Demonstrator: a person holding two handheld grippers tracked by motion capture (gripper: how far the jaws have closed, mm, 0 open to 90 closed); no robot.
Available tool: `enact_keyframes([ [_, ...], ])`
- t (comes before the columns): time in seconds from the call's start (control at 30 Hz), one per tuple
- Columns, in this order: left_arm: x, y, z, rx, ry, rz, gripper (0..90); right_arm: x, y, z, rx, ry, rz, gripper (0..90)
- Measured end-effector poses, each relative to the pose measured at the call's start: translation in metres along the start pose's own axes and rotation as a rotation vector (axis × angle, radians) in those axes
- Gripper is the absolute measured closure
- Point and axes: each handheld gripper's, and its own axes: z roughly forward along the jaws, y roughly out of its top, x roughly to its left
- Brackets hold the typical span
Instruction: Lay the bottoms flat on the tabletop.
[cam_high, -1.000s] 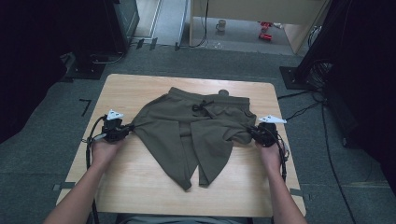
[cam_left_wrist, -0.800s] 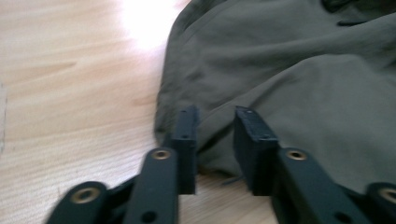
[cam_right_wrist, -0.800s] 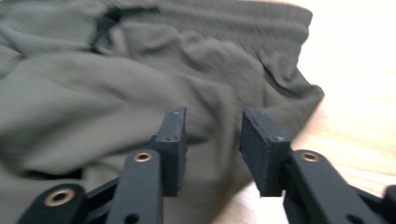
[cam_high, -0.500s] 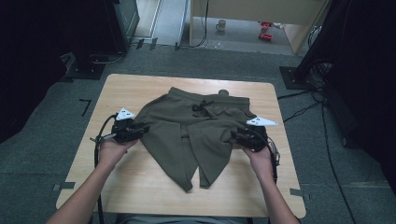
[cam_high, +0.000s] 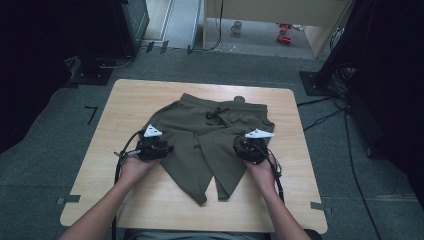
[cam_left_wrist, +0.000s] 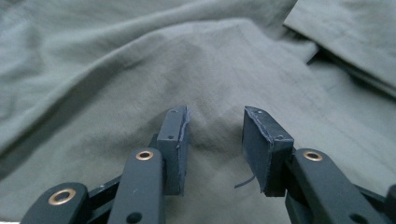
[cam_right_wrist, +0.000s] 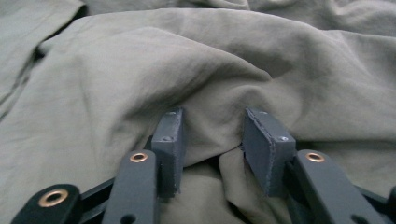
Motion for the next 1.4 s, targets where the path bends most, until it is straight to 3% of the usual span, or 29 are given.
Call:
enact_keyframes([
  [0.1, 0.002, 0.000, 0.004, 0.007, 0.005, 0.002, 62.4, 0.000, 0.001, 0.008, -0.025, -0.028, -0.012, 60.8],
  [0.27, 0.006, 0.002, 0.008, 0.001, 0.030, 0.005, 63.4, 0.002, 0.012, 0.019, 0.001, -0.040, -0.037, 60.9],
  [0.53, 0.025, 0.013, 0.017, -0.019, 0.066, -0.036, 63.7, -0.005, 0.029, 0.041, -0.021, -0.030, -0.052, 61.3],
  [0.63, 0.034, 0.017, 0.021, -0.033, 0.065, -0.069, 63.3, -0.008, 0.038, 0.049, -0.012, -0.033, -0.073, 61.8],
  [0.73, 0.038, 0.020, 0.025, -0.048, 0.061, -0.077, 61.8, -0.014, 0.045, 0.056, -0.010, -0.029, -0.065, 61.5],
  [0.8, 0.038, 0.021, 0.026, -0.048, 0.059, -0.073, 59.5, -0.019, 0.048, 0.059, -0.018, -0.013, -0.035, 60.2],
  [0.87, 0.036, 0.022, 0.025, -0.045, 0.058, -0.069, 57.3, -0.023, 0.051, 0.056, -0.013, 0.025, 0.021, 56.0],
  [1.0, 0.033, 0.021, 0.015, -0.072, 0.042, -0.098, 56.9, -0.019, 0.055, 0.044, -0.025, 0.017, 0.045, 56.5],
  [1.07, 0.031, 0.021, 0.010, -0.067, 0.041, -0.090, 55.7, -0.007, 0.060, 0.029, -0.040, -0.016, 0.006, 57.4],
  [1.27, 0.020, 0.018, -0.005, -0.095, 0.053, -0.062, 52.8, 0.013, 0.062, 0.009, -0.056, 0.012, -0.009, 58.9],
  [1.4, 0.014, 0.014, -0.004, -0.093, 0.053, -0.045, 52.1, 0.032, 0.060, 0.004, -0.052, 0.039, -0.040, 60.9],
])
